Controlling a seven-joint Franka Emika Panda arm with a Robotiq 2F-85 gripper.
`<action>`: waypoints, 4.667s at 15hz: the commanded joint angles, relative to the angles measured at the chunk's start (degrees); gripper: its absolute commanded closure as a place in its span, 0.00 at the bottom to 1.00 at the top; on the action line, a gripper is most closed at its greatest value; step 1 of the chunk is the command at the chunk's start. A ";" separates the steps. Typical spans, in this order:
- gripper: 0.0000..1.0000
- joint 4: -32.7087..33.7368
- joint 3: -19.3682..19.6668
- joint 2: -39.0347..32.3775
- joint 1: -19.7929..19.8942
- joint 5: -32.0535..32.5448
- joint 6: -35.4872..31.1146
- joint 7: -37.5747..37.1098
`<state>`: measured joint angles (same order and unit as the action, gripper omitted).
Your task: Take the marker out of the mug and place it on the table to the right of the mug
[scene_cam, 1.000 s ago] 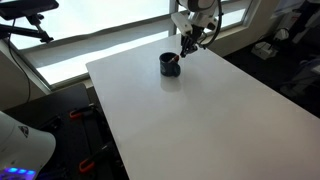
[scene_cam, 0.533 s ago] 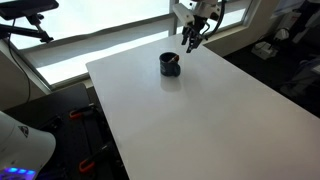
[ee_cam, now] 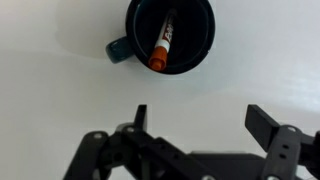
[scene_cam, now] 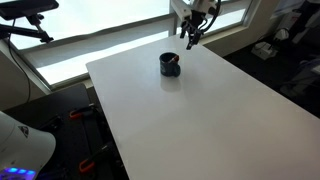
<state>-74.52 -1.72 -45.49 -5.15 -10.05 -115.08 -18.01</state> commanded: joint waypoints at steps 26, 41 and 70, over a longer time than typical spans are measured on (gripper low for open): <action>0.00 0.01 -2.31 0.37 1.80 -1.36 7.61 8.64; 0.00 0.24 0.73 -3.01 0.27 1.60 6.49 4.14; 0.95 2.99 0.51 -2.22 0.10 2.47 3.63 0.26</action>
<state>-72.61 -0.94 -49.01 -5.84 -6.32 -110.81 -18.43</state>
